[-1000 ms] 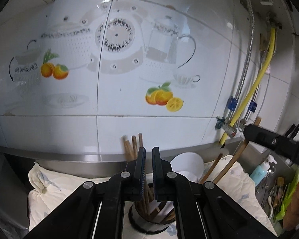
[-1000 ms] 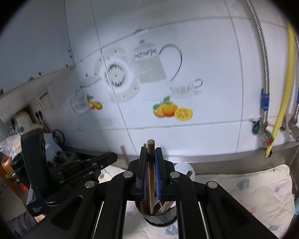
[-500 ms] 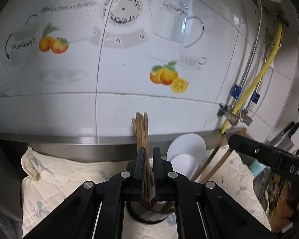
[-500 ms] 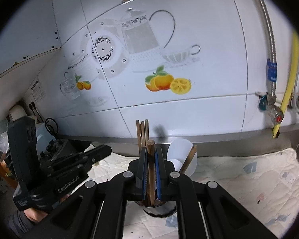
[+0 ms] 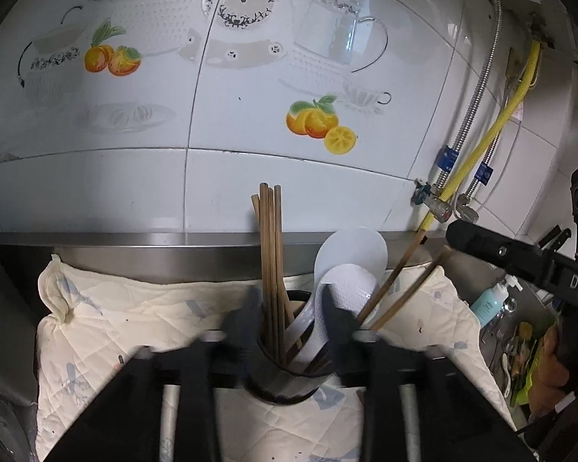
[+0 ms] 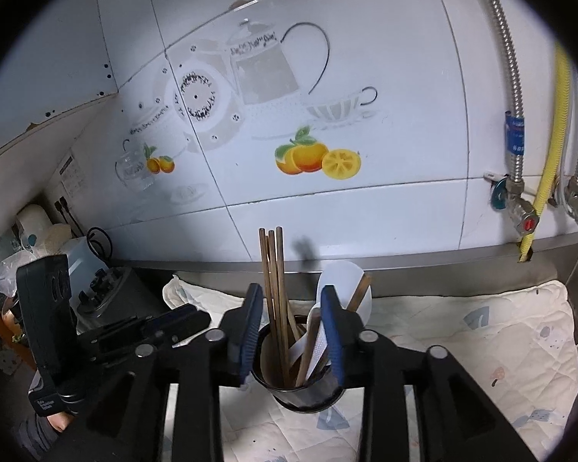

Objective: Organize utensils
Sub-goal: 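Move both open tools back down to the last loose chopsticks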

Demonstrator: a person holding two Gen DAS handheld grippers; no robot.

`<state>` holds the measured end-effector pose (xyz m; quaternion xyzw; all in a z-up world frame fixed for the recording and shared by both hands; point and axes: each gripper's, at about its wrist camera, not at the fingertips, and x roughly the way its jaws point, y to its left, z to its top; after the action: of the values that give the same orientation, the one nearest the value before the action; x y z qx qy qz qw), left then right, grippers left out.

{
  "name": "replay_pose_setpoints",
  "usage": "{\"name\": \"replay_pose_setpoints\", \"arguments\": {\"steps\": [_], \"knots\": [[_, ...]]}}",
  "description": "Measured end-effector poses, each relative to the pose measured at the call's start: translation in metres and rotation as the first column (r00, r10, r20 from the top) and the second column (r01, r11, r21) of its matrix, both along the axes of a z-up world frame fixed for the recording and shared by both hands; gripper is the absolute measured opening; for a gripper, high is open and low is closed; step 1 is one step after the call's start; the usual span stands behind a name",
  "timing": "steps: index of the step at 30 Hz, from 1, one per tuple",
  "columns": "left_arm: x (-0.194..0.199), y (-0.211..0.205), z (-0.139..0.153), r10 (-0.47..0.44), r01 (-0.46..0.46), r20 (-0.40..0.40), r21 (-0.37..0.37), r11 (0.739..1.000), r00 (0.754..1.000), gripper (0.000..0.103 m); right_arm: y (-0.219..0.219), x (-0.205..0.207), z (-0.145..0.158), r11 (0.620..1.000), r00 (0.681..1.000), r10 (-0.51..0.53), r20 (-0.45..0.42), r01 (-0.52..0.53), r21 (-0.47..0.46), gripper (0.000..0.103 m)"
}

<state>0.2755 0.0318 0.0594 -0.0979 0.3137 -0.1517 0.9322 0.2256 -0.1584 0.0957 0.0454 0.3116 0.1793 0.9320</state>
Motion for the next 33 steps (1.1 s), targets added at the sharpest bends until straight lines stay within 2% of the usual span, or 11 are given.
{"name": "replay_pose_setpoints", "arguments": {"steps": [8,16,21,27,30,33], "knots": [[-0.016,-0.003,-0.001,-0.028,0.028,-0.007,-0.010,1.000,1.000,0.045,-0.015,-0.026,0.010,1.000,1.000,-0.013,0.014,0.013,0.009,0.037],[-0.031,-0.006,-0.018,-0.051,0.051,-0.056,-0.010,0.999,0.997,0.045,-0.038,-0.056,-0.011,1.000,0.998,-0.028,-0.054,0.028,0.005,0.037],[-0.042,-0.006,-0.031,-0.043,0.041,-0.083,-0.027,0.999,0.996,0.045,-0.050,-0.067,-0.043,0.999,0.990,-0.040,-0.138,0.037,-0.020,0.037],[-0.054,-0.009,-0.045,-0.037,0.034,-0.120,-0.026,0.999,0.992,0.045,-0.063,-0.068,-0.095,0.998,0.964,-0.057,-0.261,0.048,-0.040,0.036],[-0.060,-0.011,-0.051,-0.028,0.026,-0.133,-0.020,0.999,0.991,0.046,-0.065,-0.067,-0.118,0.999,0.950,-0.043,-0.309,0.033,-0.037,0.033],[-0.064,-0.013,-0.054,-0.021,0.020,-0.137,-0.010,1.000,0.990,0.050,-0.063,-0.065,-0.134,0.999,0.940,-0.034,-0.340,0.019,-0.046,0.025]]}}
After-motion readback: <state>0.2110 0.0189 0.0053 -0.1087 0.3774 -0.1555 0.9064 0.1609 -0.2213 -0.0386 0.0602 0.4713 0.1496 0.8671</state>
